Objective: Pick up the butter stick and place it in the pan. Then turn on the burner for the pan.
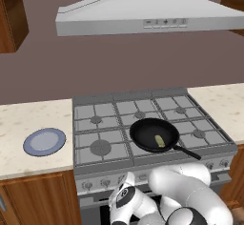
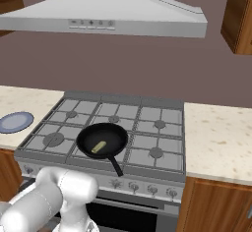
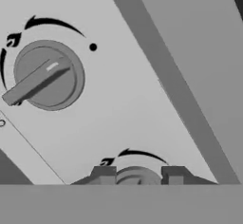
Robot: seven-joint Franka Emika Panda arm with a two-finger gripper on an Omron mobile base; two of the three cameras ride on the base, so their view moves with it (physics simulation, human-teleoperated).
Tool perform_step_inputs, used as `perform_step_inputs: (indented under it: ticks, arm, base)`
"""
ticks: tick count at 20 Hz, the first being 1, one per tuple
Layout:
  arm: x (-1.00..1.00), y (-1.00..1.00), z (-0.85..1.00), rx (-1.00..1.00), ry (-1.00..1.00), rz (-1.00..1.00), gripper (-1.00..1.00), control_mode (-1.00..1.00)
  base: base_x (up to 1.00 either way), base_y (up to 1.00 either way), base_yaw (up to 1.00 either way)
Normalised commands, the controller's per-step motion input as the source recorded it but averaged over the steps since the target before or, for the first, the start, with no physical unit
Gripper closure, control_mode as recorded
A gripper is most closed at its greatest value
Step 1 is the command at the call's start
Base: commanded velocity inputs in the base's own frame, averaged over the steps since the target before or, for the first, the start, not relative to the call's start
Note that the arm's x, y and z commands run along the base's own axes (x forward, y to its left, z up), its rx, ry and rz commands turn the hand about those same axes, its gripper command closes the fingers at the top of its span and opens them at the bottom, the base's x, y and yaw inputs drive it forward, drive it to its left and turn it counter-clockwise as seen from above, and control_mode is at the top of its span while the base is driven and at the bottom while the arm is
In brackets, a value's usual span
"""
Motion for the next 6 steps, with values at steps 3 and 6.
perform_step_inputs:
  ticks: [3,6]
  arm:
    - [0.00,0.00,-0.23,-0.25,0.00,0.06,1.00,-1.00]
    - [0.00,0.00,-0.23,-0.24,0.00,0.06,1.00,-1.00]
  base:
    - [0.00,0.00,0.00]
    - [0.00,0.00,0.00]
